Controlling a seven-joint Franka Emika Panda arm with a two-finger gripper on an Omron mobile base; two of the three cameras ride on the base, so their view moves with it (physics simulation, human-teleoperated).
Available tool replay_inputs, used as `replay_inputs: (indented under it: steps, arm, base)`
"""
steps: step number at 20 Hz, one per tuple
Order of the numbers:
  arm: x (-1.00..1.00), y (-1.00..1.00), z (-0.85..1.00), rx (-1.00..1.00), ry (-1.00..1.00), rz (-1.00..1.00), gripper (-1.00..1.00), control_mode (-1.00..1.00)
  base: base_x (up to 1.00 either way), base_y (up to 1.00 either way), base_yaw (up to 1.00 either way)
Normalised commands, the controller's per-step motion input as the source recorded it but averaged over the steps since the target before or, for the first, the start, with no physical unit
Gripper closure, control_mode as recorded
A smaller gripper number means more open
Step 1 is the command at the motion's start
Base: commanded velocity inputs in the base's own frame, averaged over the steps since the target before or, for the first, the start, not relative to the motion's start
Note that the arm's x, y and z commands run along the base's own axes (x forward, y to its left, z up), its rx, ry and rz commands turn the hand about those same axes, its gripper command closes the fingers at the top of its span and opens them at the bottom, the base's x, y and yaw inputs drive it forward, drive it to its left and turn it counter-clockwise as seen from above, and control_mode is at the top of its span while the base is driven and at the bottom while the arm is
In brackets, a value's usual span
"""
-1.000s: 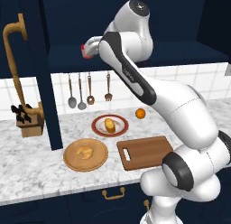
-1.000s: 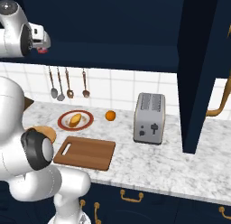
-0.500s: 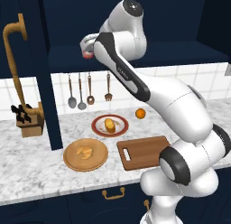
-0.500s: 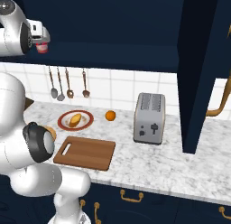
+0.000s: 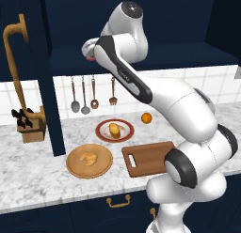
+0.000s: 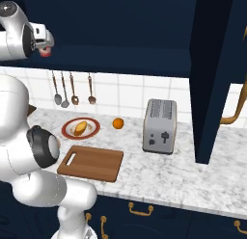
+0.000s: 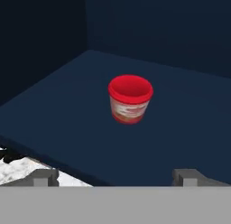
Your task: From the different types of pastries on the counter, select a croissant and place it on the cutting board. Then retrieve a jar of jam from the cabinet and place it alongside the croissant on the cutting board.
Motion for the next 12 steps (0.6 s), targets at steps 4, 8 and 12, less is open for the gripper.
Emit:
replay_inputs:
  steps: [4, 8, 12]
  arm:
    - [0.35, 0.0, 0.04, 0.01, 0.0, 0.0, -1.0, -1.0]
    - [0.77, 0.0, 0.4, 0.01, 0.0, 0.0, -1.0, -1.0]
    - [0.16, 0.13, 0.07, 0.0, 0.0, 0.0, -1.0, -1.0]
  base:
    - [0.0, 0.0, 0.0]
    - [0.0, 0.0, 0.0]
    - [0.0, 0.0, 0.0]
